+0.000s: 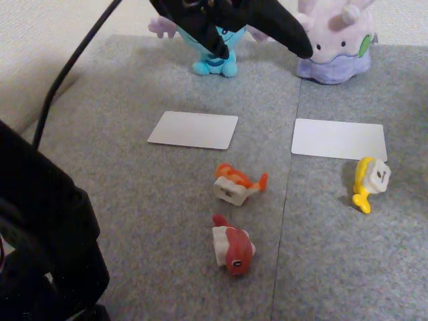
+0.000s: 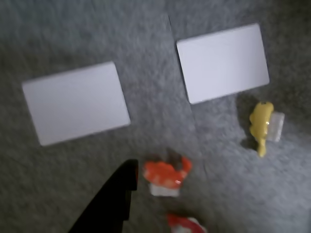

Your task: Wooper wants to eat egg sudhi, and Goomy wants to eat shrimp sushi

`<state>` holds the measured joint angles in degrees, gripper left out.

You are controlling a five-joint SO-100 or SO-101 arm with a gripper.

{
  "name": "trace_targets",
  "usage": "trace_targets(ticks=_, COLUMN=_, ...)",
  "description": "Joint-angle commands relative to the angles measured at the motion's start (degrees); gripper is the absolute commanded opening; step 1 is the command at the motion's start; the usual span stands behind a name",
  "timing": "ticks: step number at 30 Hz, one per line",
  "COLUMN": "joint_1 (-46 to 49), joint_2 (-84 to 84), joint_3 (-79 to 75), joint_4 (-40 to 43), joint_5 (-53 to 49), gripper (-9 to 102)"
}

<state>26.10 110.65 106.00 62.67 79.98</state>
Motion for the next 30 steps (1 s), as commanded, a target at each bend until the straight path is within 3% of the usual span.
trace_targets(ticks=1, joint_1=4.57, joint_2=-2.37, joint_3=-7.65, joint_4=3.43, joint_5=-3.52, gripper=42)
trace_targets(ticks=10, joint_1=17.23, joint_2=-16.26, joint_3=-19.42, joint_4=6.42, joint_5=-13.62, gripper=42)
trace_targets(ticks=19, joint_1=17.49, joint_2=-32.52, joint_3=-20.04, joint_4=2.81, joint_5=-16.61, gripper=42)
trace_targets(ticks=30, joint_1=18.11, joint_2=-35.68, joint_3=-20.04, joint_4=-1.23, joint_5=-16.00, gripper=42)
